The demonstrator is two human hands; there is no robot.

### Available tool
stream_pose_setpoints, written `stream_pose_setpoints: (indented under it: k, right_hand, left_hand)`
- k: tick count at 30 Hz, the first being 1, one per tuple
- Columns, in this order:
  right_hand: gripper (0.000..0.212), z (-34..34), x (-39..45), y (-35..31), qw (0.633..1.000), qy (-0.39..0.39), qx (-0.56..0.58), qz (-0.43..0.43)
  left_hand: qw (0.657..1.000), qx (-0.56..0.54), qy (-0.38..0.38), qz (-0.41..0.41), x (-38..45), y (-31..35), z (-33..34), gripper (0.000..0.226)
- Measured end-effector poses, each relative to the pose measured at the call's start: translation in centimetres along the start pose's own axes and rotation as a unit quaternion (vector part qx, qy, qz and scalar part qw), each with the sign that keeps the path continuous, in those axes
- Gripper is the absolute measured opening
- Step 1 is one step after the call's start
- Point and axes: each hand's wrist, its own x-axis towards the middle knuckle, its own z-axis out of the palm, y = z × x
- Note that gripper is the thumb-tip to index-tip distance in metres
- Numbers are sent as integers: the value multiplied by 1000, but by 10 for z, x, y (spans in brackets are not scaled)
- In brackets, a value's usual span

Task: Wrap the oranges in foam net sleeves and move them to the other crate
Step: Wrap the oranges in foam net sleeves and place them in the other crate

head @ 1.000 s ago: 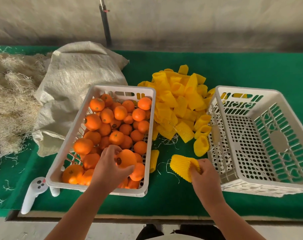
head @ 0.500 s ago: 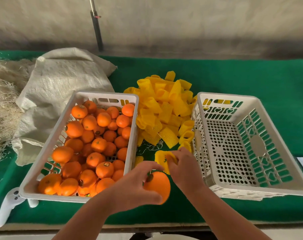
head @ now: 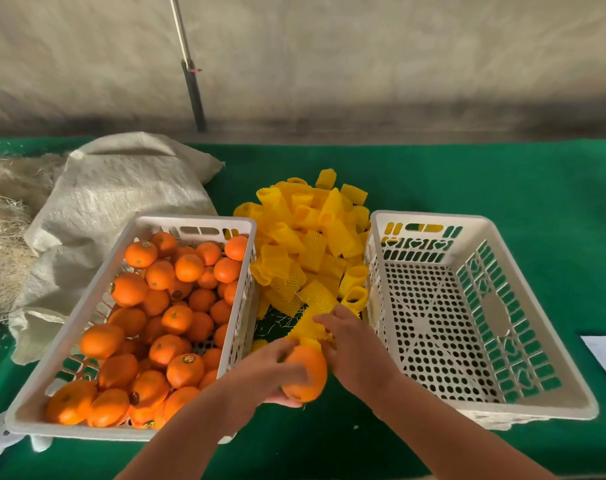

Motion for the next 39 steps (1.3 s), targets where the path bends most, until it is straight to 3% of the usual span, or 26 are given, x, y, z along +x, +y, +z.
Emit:
stream_pose_setpoints:
  k: [3, 7, 11, 14, 17, 22, 28, 32, 35, 39]
  right_hand:
    - [67, 1, -4, 9, 998, -26, -44, -34]
    - [83, 0, -8, 14, 986, -84, -88, -116]
    - [72, 0, -13, 15, 971, -131, -118, -162]
    - [68, 0, -13, 12, 969, -135, -121, -168]
    - [74, -3, -13, 7, 969, -132, -112, -175]
    - [59, -1, -7, 10, 971, -155, -125, -129]
    - [69, 0, 1, 1, 986, -123, -83, -74]
    - [59, 3, 3, -3, 992, -112, -16, -63]
    - [58, -5, 9, 1, 995, -90, 35, -15]
    - [74, -21, 16, 10, 995, -60, 74, 13]
  left_hand:
    - [971, -238, 35, -19, -1, 1, -4, 73]
    - [895, -439, 53, -62, 2, 5, -14, 107]
    - [845, -530, 40, -65, 8, 5, -30, 73]
    - [810, -582, 34, -64, 14, 4, -31, 65]
    - [799, -598, 49, -46, 18, 12, -27, 60]
    - [800, -594, 82, -17, 25, 24, -21, 56]
    - [829, -538, 145, 41, 37, 25, 2, 50]
    - [843, -493, 198, 88, 38, 21, 16, 52]
    - [880, -411, 220, 90, 34, 14, 19, 67]
    - [934, -274, 202, 109, 30, 1, 19, 52]
